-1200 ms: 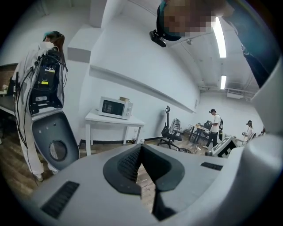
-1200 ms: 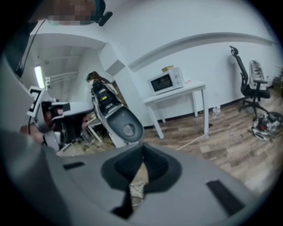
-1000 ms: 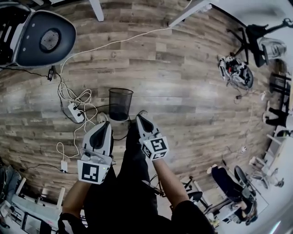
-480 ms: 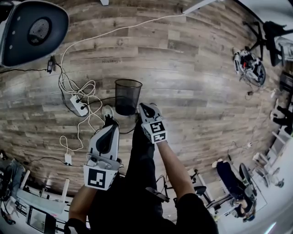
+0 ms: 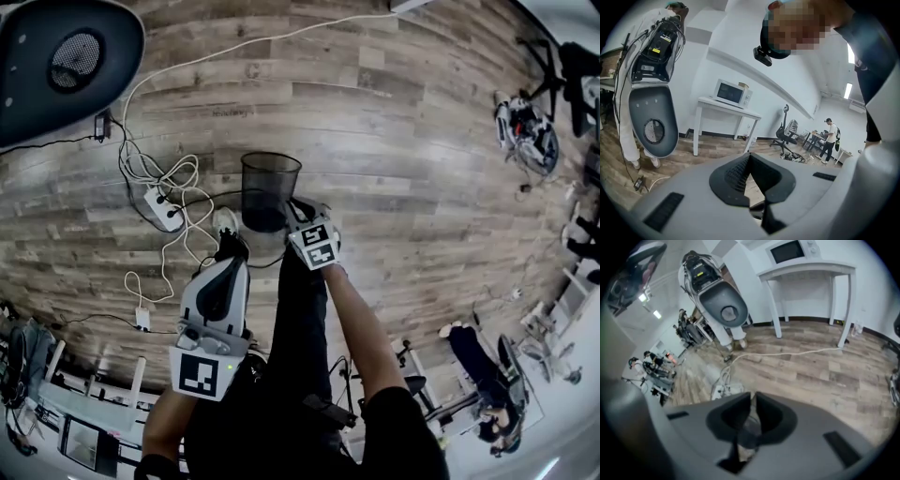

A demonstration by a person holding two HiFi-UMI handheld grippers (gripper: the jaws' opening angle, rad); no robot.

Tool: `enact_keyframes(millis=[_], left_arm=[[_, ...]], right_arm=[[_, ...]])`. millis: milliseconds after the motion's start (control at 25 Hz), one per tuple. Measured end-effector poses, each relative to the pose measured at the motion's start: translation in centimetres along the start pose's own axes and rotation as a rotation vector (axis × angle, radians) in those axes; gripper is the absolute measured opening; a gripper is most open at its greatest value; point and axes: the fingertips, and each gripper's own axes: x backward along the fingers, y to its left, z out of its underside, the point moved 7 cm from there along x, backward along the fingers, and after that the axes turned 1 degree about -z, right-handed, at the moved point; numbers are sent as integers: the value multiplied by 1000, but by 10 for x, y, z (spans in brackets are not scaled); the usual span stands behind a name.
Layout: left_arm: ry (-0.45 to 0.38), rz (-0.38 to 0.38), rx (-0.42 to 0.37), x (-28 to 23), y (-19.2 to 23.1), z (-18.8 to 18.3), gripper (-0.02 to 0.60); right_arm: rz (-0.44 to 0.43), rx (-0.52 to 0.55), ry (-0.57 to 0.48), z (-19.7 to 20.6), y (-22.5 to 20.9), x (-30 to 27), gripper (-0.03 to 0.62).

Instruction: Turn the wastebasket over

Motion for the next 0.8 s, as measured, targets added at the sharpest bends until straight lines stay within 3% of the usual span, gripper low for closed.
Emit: enact_keyframes(millis=[80, 200, 440, 800], left_arm=[[-3, -4, 9, -3, 2, 4, 34], [1, -9, 19, -7, 4, 12, 34], [14, -33, 39, -9, 15, 35, 34], [21, -71, 70, -10, 25, 59, 34]], right_arm=[[-9, 29, 34, 7, -6, -16, 45], [-24, 68, 91, 18, -17, -40, 128], [-37, 115, 151, 31, -32, -80, 144], [-76, 270, 305, 66, -47, -134, 170]])
